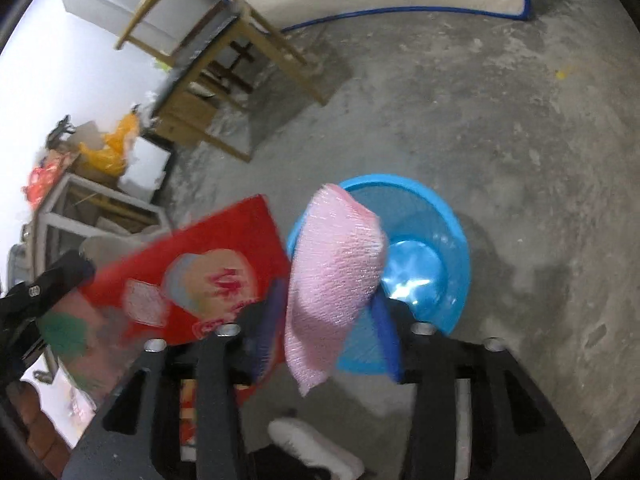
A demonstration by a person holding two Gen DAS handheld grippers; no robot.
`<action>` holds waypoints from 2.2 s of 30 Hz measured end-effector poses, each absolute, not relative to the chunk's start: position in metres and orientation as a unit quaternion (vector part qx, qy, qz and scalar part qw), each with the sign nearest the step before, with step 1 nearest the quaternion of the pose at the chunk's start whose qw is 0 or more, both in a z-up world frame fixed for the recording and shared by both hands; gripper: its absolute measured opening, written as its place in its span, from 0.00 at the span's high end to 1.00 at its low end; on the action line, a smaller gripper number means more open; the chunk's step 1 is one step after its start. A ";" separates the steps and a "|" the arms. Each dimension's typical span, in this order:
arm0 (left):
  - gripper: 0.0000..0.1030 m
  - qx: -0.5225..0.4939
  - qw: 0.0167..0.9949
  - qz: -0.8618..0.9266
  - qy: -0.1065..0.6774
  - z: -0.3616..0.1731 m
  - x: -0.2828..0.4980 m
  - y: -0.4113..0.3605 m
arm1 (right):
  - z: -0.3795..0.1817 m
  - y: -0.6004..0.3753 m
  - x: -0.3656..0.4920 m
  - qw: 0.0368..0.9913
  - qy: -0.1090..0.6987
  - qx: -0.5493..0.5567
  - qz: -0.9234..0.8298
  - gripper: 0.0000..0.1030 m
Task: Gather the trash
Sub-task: 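Carry the red box and pink sponge over the blue wastebasket and release both, then swing both tools back to the table toward the plastic bags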
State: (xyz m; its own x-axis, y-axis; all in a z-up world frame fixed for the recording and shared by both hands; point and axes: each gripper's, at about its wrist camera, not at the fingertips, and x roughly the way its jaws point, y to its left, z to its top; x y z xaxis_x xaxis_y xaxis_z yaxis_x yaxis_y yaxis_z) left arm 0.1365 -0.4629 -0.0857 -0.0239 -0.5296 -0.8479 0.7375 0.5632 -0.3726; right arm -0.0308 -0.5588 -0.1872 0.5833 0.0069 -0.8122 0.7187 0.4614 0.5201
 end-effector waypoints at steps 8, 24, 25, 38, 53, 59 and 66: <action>0.47 0.072 0.720 -0.441 0.531 -0.067 0.150 -0.425 | -0.202 -0.560 -0.047 0.755 0.399 0.448 -0.264 0.43; 0.05 -0.005 0.809 -0.462 0.364 0.080 0.136 -0.161 | -0.087 -0.479 -0.064 0.855 0.337 0.363 -0.154 0.28; 0.05 -0.006 0.817 -0.455 0.354 0.085 0.132 -0.140 | -0.072 -0.464 -0.058 0.867 0.334 0.347 -0.128 0.27; 0.05 -0.026 0.883 -0.316 0.346 0.048 0.063 0.043 | -0.025 -0.293 0.036 0.883 0.376 0.259 0.112 0.13; 0.25 0.047 0.894 -0.275 0.352 -0.032 0.025 0.040 | -0.057 -0.240 0.108 0.850 0.476 0.214 0.065 0.34; 0.36 0.035 0.886 -0.284 0.364 -0.039 0.031 0.045 | -0.065 -0.215 0.106 0.853 0.497 0.150 0.056 0.63; 0.45 -0.001 0.877 -0.282 0.389 -0.048 0.055 0.044 | -0.074 -0.212 0.104 0.848 0.509 0.138 0.048 0.87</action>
